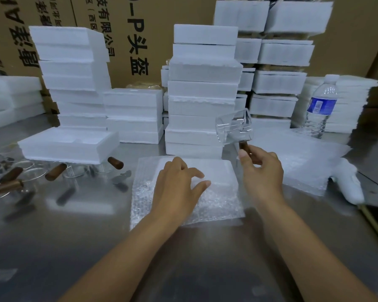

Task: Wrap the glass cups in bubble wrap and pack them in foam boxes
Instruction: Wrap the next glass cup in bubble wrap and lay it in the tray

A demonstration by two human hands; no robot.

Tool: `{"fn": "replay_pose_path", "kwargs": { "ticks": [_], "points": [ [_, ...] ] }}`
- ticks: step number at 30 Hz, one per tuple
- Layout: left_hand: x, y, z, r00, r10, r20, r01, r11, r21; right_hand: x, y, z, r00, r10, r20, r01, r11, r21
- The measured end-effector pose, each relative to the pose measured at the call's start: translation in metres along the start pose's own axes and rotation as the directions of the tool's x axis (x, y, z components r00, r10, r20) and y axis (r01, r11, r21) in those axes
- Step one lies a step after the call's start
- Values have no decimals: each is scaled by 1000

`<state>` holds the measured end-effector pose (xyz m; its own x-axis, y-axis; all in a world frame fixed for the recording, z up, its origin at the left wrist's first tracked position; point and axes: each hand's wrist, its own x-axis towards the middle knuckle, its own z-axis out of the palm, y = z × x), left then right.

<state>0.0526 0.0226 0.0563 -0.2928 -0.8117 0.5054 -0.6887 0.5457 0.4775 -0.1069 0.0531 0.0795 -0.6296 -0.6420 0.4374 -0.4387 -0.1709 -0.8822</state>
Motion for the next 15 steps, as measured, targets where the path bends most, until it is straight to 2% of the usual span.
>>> {"fn": "replay_pose_path", "kwargs": {
  "ticks": [3, 8, 12, 15],
  "points": [
    [3, -2, -1, 1000, 1, -12, -2, 1000, -14, 2, 1, -1, 1000, 3, -8, -3, 1000, 8],
    [3, -8, -11, 992, -22, -127, 11, 996, -84, 4, 2, 0, 1000, 0, -17, 1, 999, 50],
    [3, -12, -21, 956, -199, -217, 139, 955, -262, 2, 1, 1, 999, -36, 20, 34, 993, 117],
    [5, -15, -27, 926, -291, -241, 174, 895, -411, 0, -1, 2, 994, -94, 63, 86, 990, 115]
  ]
}}
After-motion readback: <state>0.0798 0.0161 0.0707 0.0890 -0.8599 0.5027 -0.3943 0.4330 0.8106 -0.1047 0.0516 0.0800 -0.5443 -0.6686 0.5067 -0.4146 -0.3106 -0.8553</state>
